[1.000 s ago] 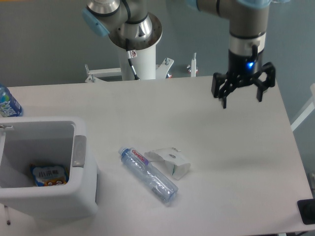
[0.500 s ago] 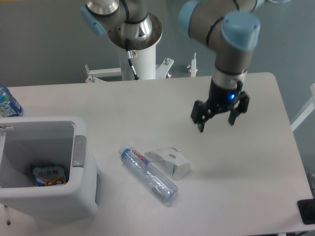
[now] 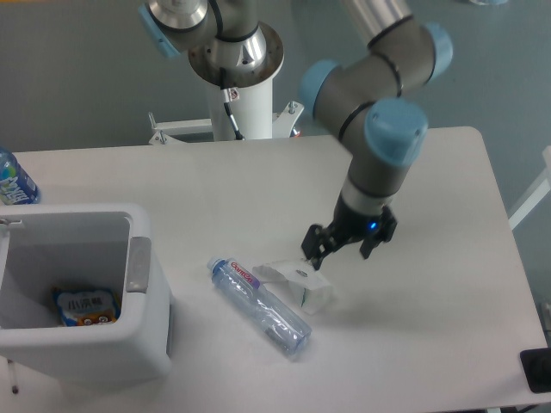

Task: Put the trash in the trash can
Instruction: 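Close the gripper on the white crumpled paper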

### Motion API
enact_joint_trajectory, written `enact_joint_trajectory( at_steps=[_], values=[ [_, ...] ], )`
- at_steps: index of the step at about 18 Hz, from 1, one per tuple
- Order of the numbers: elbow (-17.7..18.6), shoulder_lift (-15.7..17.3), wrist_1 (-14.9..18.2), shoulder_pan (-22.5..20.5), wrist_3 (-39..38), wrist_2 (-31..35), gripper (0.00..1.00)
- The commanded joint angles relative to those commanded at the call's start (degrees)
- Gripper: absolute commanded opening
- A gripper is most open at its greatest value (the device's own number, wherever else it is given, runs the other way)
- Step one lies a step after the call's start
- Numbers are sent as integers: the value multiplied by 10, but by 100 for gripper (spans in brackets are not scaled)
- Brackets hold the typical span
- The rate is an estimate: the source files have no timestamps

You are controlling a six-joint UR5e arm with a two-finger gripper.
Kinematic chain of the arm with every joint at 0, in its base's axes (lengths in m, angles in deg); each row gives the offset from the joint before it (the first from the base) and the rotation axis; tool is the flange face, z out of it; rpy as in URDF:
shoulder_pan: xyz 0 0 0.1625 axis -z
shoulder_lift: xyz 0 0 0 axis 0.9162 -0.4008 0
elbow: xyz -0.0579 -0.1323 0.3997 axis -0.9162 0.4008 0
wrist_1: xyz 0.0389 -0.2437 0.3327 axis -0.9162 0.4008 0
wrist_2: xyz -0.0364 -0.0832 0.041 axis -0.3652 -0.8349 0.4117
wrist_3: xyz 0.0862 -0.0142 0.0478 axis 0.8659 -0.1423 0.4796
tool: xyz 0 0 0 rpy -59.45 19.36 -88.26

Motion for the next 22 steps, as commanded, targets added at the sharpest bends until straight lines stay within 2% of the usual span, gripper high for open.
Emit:
enact_joint_trajectory(
  at_steps=[2,5,7,13,15,17,19,21,22],
  values=[
    [2,-8,-5,4,-15,2,100],
    [3,-25,-32,34,-38,49,100],
    [4,-36,-33,40,-41,74,100],
    [6,-38,-33,46,-46,97,98],
    [9,-37,-31,47,-42,117,89],
    [11,-35,-31,47,-40,123,84],
    [13,-35,-30,47,-39,127,72],
    [15,-33,-30,48,-39,137,53],
    [15,-33,-29,51,-39,142,37]
  ],
)
